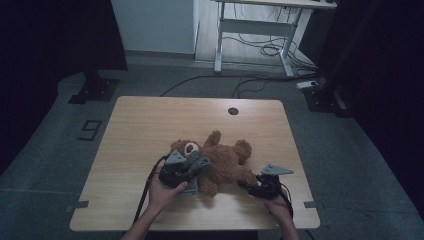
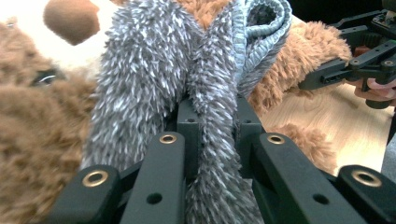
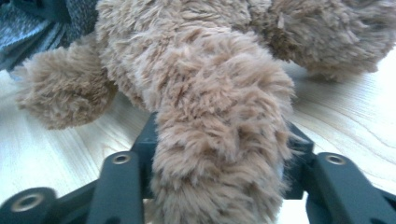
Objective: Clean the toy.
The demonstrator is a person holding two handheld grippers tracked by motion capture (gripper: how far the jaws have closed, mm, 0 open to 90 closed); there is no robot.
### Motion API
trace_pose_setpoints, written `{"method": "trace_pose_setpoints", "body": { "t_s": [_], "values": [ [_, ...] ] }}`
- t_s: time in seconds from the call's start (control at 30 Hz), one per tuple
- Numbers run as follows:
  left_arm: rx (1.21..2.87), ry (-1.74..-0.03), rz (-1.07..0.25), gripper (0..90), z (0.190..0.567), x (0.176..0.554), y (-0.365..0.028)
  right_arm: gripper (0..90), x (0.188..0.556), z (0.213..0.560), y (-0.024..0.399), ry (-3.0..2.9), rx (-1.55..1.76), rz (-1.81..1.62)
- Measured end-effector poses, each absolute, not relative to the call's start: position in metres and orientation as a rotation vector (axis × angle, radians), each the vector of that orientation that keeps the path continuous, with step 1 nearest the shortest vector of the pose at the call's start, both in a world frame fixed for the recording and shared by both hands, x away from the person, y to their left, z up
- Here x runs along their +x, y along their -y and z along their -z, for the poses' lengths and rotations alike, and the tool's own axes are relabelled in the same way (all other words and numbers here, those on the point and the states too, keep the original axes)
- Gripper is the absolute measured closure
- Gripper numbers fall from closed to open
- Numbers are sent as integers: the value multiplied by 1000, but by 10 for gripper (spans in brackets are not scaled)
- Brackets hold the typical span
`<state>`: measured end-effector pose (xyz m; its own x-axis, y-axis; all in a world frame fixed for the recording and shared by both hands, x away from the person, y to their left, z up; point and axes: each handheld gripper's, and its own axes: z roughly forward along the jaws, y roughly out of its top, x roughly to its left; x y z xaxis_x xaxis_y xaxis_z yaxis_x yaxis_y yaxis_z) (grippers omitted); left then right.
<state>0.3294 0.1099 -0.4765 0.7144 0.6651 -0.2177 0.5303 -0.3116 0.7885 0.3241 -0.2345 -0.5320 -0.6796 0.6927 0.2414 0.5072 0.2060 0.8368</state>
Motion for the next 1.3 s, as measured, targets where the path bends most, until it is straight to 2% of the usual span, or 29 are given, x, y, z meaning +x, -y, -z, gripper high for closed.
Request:
{"method": "trace_pose_setpoints", "body": {
  "t_s": [0.17,0.37,0.5,0.63,0.73,0.83,1.0,1.17,1.3],
  "values": [
    [1968,-855,-187,775,459,327,-93,541,324,531,233,-2275,1133,-1461],
    [2016,-704,-174,773,435,328,-24,539,324,531,234,-2280,1125,-1464],
    [2074,-683,-141,773,441,338,16,541,324,532,234,-2283,1124,-1469],
    [2133,-718,-109,773,463,350,33,543,324,532,234,-2286,1117,-1464],
    [2107,-739,-57,774,474,354,26,546,325,533,233,-2314,1102,-1417],
    [2098,-734,-67,774,472,350,14,550,325,535,233,-2322,1099,-1427],
    [2102,-752,-173,773,462,342,-16,552,325,533,235,-2313,1110,-1444],
    [2074,-812,-359,770,448,337,-58,552,325,535,237,-2313,1117,-1446],
    [2021,-875,-375,770,443,341,-93,552,326,535,239,-2316,1124,-1446]
  ]
}}
